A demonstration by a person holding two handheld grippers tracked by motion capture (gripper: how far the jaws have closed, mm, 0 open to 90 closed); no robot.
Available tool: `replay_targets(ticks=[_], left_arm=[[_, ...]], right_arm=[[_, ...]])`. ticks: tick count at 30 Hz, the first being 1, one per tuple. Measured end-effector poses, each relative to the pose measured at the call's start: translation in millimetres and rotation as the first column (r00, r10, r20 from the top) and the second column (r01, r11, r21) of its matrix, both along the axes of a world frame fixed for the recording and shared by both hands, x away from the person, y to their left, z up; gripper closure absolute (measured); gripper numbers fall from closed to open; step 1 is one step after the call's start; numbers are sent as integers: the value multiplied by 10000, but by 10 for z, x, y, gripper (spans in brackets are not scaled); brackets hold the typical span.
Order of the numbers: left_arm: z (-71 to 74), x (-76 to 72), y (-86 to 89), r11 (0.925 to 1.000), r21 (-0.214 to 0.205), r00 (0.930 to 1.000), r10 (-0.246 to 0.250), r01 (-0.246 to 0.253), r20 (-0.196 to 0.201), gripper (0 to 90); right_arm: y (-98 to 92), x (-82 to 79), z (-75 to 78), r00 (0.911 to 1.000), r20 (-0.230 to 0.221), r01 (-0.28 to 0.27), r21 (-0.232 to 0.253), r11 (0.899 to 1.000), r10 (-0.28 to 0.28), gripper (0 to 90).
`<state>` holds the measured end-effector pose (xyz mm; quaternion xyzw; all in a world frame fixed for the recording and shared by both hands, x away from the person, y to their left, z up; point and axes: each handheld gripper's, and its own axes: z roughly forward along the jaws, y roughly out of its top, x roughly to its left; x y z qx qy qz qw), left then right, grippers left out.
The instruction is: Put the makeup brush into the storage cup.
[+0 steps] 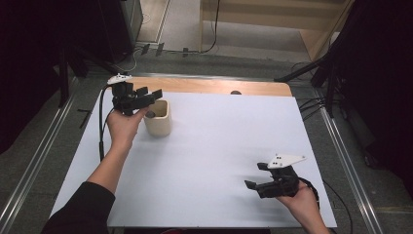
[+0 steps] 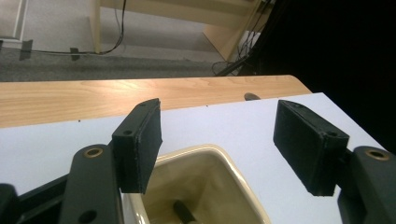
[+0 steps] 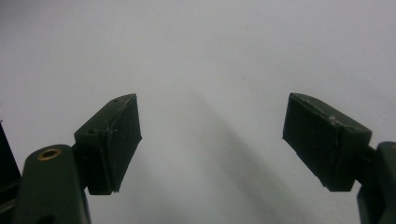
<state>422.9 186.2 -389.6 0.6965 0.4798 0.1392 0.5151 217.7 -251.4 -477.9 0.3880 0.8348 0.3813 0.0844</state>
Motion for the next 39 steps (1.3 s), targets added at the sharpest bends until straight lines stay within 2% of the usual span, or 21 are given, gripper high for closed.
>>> replay_targets(ticks=[11, 18, 23, 32, 36, 39], left_arm=[[42, -55, 49, 9996, 142, 9991, -244, 249, -344, 308], [62, -84, 129, 9993, 47, 9978, -376, 380, -547, 307], [83, -106, 178, 9981, -99, 9942, -611, 604, -882, 304], [135, -198, 245, 9966, 318, 9930, -724, 757, -937, 304], [162, -253, 287, 9965, 336, 9931, -732, 766, -919, 300], [178, -285, 317, 9955, 325, 9909, -851, 889, -1045, 297]], right_arm=[[4, 1, -4, 10000, -7, -23, 6, 10000, 23, 202], [9, 7, -7, 10000, -31, -63, -20, 10000, 63, 202], [9, 9, -7, 10000, -29, -32, 6, 10000, 32, 202], [3, 13, -14, 10000, 4, -47, 104, 9999, 47, 202], [2, 9, -15, 10000, 10, -35, 110, 9999, 35, 202], [2, 10, -16, 10000, 3, -35, 128, 9999, 35, 201]])
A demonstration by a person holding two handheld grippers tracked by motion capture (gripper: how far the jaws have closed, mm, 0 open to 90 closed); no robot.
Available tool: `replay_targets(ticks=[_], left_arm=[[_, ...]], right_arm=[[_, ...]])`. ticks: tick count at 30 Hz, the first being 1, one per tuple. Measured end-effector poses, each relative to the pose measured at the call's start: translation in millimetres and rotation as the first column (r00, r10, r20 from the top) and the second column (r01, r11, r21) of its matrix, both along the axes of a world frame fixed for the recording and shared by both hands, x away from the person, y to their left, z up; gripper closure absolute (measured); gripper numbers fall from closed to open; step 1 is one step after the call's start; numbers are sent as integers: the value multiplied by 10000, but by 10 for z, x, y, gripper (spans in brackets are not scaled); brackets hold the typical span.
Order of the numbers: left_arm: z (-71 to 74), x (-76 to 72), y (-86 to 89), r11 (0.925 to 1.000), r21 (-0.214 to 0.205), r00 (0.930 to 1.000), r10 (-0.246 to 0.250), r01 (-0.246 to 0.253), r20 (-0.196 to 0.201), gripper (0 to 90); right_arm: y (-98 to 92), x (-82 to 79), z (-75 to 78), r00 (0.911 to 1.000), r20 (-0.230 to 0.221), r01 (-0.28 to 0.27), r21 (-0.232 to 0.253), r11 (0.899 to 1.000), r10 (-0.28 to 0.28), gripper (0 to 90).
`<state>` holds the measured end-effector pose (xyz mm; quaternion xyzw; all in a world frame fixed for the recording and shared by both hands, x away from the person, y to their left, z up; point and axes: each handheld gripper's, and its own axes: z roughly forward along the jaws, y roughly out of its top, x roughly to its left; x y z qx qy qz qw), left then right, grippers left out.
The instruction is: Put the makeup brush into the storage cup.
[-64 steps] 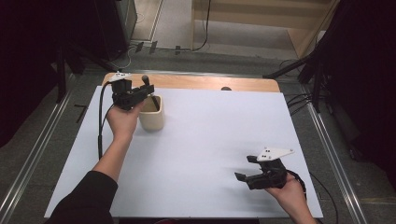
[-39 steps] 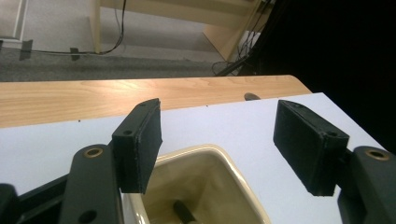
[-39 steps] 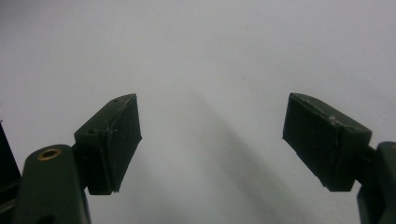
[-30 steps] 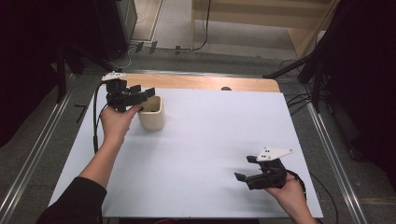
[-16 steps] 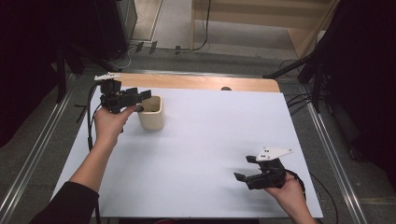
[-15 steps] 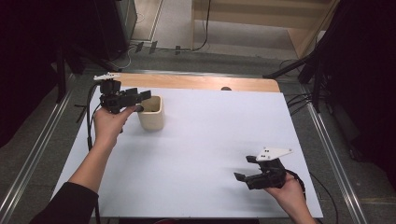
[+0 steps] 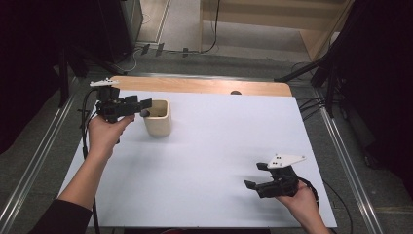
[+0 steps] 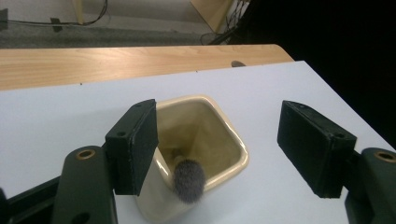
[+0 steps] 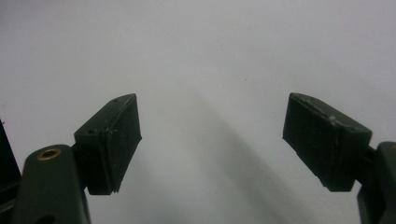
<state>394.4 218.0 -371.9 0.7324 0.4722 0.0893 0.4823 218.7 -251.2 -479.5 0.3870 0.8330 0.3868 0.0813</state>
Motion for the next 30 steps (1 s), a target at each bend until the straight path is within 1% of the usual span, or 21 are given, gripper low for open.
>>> replay_targets(ticks=[3, 5, 7, 9, 13, 17, 20, 27, 30], left_arm=[[20, -32, 27, 9999, 131, 10000, -53, 54, -60, 294], [25, -52, 42, 9999, 141, 9999, -86, 87, -98, 295], [26, -77, 50, 9996, 257, 9998, -122, 125, -126, 293], [26, -106, 61, 9994, 296, 9998, -154, 157, -100, 292], [25, -172, 98, 9994, 154, 9994, -310, 313, -157, 275], [22, -223, 150, 9995, 132, 9993, -272, 276, -253, 271], [11, -249, 172, 9988, 355, 9989, -319, 332, -354, 270], [-37, -344, 205, 9974, 519, 9978, -468, 492, -472, 267], [-73, -375, 210, 9947, 782, 9968, -627, 664, -492, 270]], right_arm=[[1, 1, -2, 10000, 4, 3, 31, 10000, -3, 201], [0, 1, -1, 10000, 10, 9, 41, 10000, -9, 201], [-2, 1, 0, 10000, 26, 20, 63, 10000, -20, 201], [-4, 3, -1, 10000, 46, 11, 68, 10000, -11, 200], [-9, 2, 2, 10000, 59, 71, 90, 9999, -71, 201], [-9, 0, -1, 10000, 54, 46, 88, 10000, -46, 201], [-6, -1, 1, 10000, 65, 37, 101, 9999, -38, 201], [-14, -2, 5, 9999, 71, 87, 136, 9999, -88, 201], [-11, -3, 5, 10000, 63, 75, 143, 9999, -76, 201]])
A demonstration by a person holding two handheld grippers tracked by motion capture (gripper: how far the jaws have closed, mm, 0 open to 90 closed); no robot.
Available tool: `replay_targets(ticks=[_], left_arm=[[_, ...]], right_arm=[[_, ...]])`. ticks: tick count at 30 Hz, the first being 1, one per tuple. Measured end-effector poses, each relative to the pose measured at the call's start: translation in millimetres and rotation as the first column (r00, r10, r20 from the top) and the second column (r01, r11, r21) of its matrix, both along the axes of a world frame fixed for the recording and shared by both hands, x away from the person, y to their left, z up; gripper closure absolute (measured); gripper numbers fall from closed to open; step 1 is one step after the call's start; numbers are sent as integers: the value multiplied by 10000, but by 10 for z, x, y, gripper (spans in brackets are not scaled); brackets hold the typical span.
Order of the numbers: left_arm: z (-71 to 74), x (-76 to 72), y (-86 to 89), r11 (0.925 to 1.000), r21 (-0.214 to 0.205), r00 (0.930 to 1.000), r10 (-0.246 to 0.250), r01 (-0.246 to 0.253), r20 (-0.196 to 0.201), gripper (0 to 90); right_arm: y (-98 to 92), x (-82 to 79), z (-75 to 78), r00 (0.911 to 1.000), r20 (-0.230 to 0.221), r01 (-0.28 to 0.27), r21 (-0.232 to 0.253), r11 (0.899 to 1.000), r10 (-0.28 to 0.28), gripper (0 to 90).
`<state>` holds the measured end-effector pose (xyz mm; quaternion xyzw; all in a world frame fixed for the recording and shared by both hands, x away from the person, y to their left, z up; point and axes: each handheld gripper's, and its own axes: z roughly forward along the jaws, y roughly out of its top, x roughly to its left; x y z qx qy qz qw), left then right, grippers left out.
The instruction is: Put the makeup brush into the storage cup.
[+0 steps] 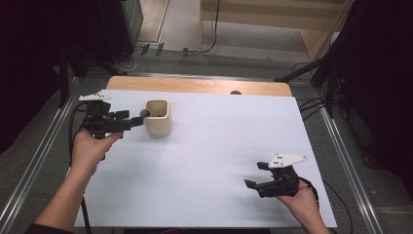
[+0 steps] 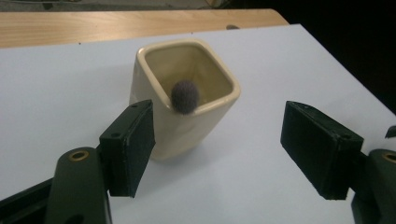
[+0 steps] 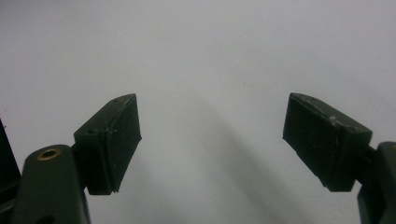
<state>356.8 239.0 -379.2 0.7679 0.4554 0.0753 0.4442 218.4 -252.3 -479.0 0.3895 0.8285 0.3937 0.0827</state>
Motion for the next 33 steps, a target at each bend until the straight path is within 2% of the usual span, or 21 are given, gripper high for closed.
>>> replay_targets(ticks=[8, 12, 14, 21, 30, 33], left_arm=[[-81, -100, 53, 9999, -166, 9999, 21, -24, -142, 260], [-131, -169, 41, 10000, 84, 10000, -32, 32, -86, 261], [-155, -202, 39, 10000, -20, 9998, -95, 95, -168, 261], [-212, -320, 3, 9998, 30, 9997, -219, 219, -128, 258], [-304, -432, -43, 9977, 357, 9981, -567, 575, -251, 247], [-337, -468, -48, 9969, 191, 9966, -750, 757, -340, 241]], right_arm=[[-1, 4, 0, 10000, -8, 4, 27, 10000, -4, 200], [-3, 15, 5, 10000, 52, -14, 74, 10000, 14, 200], [-5, 20, 4, 10000, 40, 1, 78, 10000, -1, 200], [-17, 28, 7, 10000, 44, 40, 144, 9999, -41, 200], [-18, 26, 10, 10000, 53, 31, 142, 9999, -32, 200], [-16, 25, 11, 10000, 44, 32, 138, 9999, -33, 200]])
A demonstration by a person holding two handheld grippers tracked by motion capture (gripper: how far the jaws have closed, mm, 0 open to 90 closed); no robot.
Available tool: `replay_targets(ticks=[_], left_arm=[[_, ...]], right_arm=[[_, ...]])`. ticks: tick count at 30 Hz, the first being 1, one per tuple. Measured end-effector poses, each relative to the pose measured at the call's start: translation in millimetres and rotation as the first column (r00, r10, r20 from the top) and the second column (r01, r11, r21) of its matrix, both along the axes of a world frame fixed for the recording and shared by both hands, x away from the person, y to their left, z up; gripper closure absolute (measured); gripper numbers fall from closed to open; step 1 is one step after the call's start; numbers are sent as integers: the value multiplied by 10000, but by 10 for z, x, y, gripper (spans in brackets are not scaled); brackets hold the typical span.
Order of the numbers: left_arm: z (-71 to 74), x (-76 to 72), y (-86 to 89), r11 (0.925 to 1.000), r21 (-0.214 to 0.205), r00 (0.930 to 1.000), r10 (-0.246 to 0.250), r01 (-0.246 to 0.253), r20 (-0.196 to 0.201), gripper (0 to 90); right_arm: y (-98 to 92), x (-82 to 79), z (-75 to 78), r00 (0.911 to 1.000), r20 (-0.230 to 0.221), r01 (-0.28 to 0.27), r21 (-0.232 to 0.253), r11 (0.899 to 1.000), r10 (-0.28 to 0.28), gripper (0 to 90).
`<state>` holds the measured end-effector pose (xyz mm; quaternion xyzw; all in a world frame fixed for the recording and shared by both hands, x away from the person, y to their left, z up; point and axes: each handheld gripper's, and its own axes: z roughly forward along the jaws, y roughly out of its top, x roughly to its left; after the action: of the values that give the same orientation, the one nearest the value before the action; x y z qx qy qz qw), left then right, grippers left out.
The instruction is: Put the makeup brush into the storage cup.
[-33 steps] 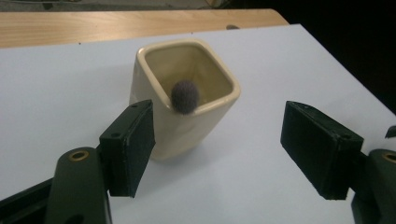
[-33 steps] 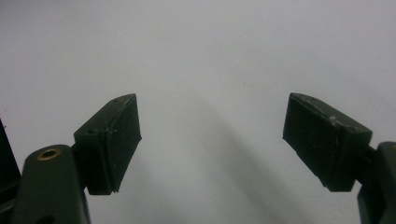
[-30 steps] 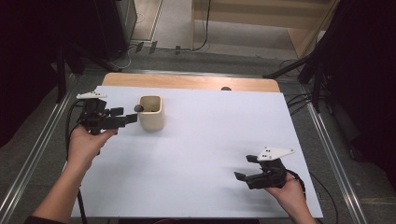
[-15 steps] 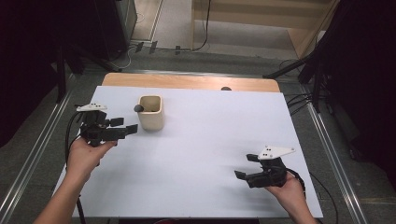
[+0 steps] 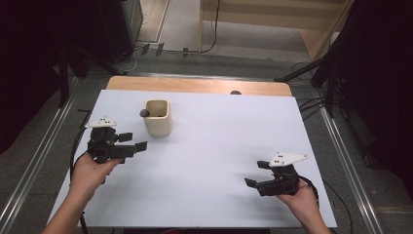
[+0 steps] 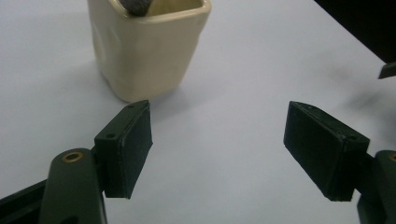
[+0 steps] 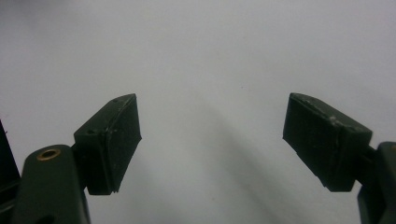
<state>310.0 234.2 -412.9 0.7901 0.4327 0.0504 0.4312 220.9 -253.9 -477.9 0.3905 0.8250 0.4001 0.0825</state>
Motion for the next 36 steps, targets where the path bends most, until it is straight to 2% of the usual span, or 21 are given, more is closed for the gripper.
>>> replay_targets(ticks=[4, 6, 13, 16, 20, 24, 28, 36], left_arm=[[-35, -71, -40, 9988, 401, 9991, -307, 295, 286, 210], [-52, -105, -57, 9982, 448, 9983, -414, 396, 400, 202], [-149, -189, -71, 9948, 722, 9961, -755, 721, 451, 184], [-179, -239, -85, 9916, 877, 9922, -1013, 948, 727, 167], [-211, -293, -100, 9882, 1001, 9882, -1245, 1155, 887, 156], [-246, -330, -95, 9871, 1025, 9876, -1320, 1230, 856, 153], [-279, -379, -92, 9832, 1121, 9825, -1556, 1440, 1026, 150], [-343, -457, -72, 9804, 1246, 9826, -1640, 1526, 873, 149]], right_arm=[[-1, -1, 0, 10000, -15, -5, -1, 10000, 5, 200], [0, -5, -5, 10000, -37, -19, -13, 10000, 19, 200], [-10, -5, -1, 10000, -19, -23, 40, 10000, 23, 200], [-10, -4, -1, 10000, -20, -13, 33, 10000, 13, 200], [-10, -9, 3, 10000, 17, 8, 48, 10000, -8, 200], [-7, -11, 4, 10000, 8, -12, 50, 10000, 12, 200], [-4, -12, 5, 10000, 13, -18, 40, 10000, 18, 201], [-6, -14, 7, 10000, 20, 10, 58, 10000, -10, 200]])
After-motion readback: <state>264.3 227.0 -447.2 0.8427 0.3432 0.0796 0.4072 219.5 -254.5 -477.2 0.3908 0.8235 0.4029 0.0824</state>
